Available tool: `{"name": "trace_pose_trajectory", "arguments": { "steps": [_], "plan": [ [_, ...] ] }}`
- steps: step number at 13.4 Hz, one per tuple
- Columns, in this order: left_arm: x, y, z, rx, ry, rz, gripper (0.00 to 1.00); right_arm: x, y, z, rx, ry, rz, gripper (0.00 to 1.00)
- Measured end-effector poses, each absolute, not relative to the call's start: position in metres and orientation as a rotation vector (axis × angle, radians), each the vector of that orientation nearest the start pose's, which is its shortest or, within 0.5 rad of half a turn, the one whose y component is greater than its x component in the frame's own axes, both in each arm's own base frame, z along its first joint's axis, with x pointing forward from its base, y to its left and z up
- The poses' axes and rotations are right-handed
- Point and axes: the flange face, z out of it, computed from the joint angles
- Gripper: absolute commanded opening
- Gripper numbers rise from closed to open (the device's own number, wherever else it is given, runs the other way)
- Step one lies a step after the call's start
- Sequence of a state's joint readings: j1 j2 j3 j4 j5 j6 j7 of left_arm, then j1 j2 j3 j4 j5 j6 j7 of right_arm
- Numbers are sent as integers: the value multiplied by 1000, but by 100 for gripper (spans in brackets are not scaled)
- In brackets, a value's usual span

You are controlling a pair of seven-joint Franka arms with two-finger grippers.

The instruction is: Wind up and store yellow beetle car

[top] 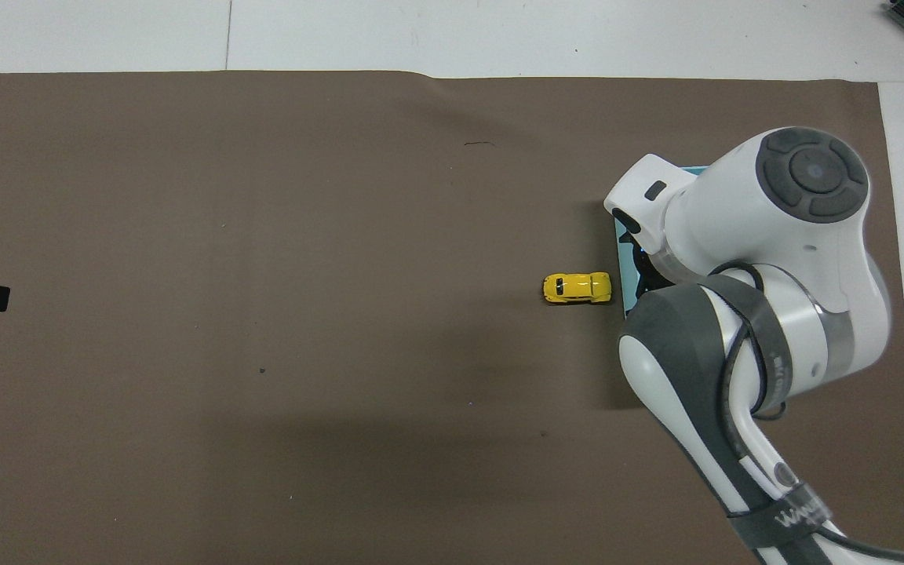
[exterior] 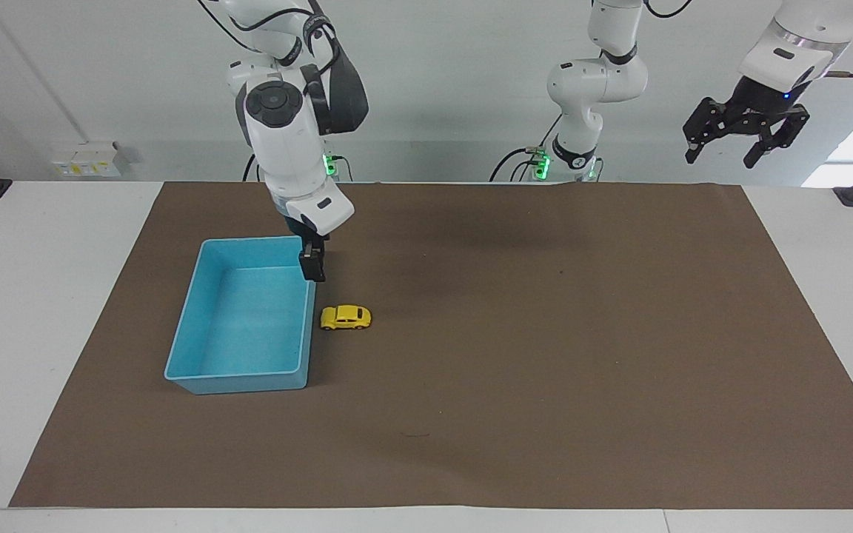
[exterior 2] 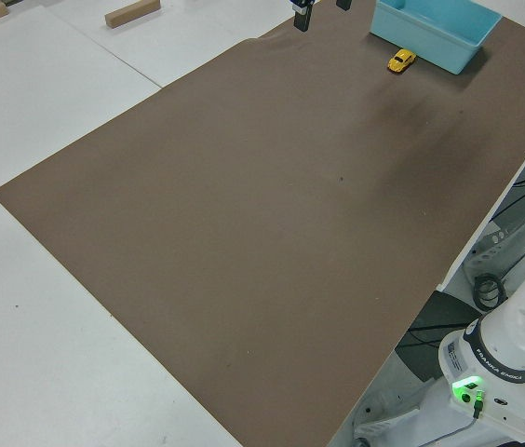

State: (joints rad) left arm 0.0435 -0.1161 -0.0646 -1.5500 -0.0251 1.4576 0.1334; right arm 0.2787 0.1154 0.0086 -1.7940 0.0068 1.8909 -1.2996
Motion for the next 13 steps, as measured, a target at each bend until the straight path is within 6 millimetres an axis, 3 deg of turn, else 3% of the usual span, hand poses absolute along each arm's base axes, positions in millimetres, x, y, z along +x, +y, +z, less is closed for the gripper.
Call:
{"name": "trace_pose_trajectory", "arguments": {
  "steps": [6, 9, 13],
  "plan": [
    [505, -15, 685, -3148, 245, -37, 100, 567, 170, 458, 2224, 2251, -25, 100],
    [505, -15, 685, -3148, 245, -36, 100, 571, 183, 434, 2204, 2258, 2, 100],
    [505, -15, 685, -3148, 244, -36, 100, 574, 184, 413, 2205, 2259, -1, 100]
  ]
}}
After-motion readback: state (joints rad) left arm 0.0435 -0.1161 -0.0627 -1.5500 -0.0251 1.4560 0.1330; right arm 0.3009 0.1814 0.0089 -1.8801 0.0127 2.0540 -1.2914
